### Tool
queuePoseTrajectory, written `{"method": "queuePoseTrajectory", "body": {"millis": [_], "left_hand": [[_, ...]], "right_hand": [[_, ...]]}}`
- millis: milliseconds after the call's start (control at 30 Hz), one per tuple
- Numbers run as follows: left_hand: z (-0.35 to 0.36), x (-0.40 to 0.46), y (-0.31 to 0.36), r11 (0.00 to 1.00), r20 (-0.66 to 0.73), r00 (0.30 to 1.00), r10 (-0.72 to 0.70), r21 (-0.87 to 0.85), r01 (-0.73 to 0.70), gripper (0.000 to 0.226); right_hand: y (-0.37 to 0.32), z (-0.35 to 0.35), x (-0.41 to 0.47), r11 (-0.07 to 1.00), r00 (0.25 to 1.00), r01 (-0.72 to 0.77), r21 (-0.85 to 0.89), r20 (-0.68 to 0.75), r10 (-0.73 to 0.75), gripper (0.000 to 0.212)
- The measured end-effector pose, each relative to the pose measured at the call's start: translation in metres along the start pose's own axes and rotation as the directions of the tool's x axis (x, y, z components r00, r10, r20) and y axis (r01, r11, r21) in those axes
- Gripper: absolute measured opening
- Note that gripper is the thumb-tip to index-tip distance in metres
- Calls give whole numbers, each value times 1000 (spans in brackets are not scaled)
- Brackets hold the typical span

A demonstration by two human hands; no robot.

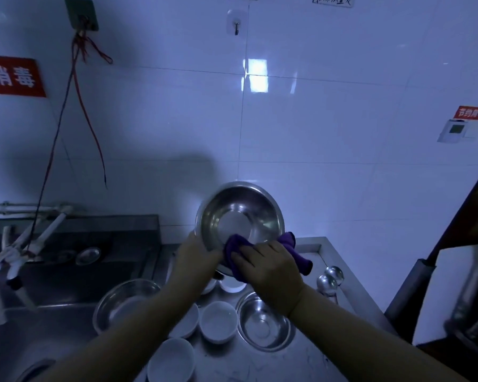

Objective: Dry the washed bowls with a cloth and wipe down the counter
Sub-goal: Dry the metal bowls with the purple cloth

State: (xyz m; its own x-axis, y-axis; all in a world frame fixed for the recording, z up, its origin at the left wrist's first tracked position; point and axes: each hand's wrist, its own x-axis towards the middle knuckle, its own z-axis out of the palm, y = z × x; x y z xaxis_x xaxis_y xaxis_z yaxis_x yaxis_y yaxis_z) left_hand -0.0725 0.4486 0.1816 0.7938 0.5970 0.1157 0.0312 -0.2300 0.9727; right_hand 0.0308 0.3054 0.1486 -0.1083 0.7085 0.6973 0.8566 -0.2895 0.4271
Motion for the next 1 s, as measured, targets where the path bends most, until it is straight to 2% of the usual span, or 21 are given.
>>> {"method": "queuePoseTrajectory", "body": {"millis": [100, 200, 333, 433, 533, 600, 700, 833, 1000], "left_hand": [[6, -6, -8, 997, 19, 999, -30, -71, 31, 12], [-4, 2, -2, 1000, 56, 998, -13, 1, 13, 9], [-22, 15, 12, 987, 173, 985, -20, 162, -8, 19], [-30, 22, 14, 980, 193, 980, -46, 198, 7, 21], [-26, 23, 10, 977, 176, 984, -29, 211, -9, 24], [-22, 22, 7, 975, 179, 984, -13, 221, -27, 26], [-19, 22, 7, 977, 179, 984, 2, 208, -40, 26], [-17, 21, 13, 974, 177, 984, 30, 214, -69, 32], [-28, 33, 19, 961, 169, 985, 46, 261, -90, 32]], "right_hand": [[-10, 2, 0, 998, 999, -51, -21, 2, 52, 20], [-6, 3, -6, 1000, 999, 26, -5, 31, -26, 22], [17, -4, -10, 988, 963, 153, -10, 224, -147, 30], [19, -10, -2, 998, 908, 42, -55, 419, -16, 55], [10, -5, 4, 994, 786, -82, -68, 609, 106, 79], [6, -1, 6, 982, 722, -186, -39, 673, 163, 91], [5, -2, 16, 970, 691, -245, -8, 700, 180, 105], [1, -6, 27, 982, 699, -176, 62, 710, 80, 108], [-4, -6, 15, 984, 686, -76, 162, 725, -67, 91]]}}
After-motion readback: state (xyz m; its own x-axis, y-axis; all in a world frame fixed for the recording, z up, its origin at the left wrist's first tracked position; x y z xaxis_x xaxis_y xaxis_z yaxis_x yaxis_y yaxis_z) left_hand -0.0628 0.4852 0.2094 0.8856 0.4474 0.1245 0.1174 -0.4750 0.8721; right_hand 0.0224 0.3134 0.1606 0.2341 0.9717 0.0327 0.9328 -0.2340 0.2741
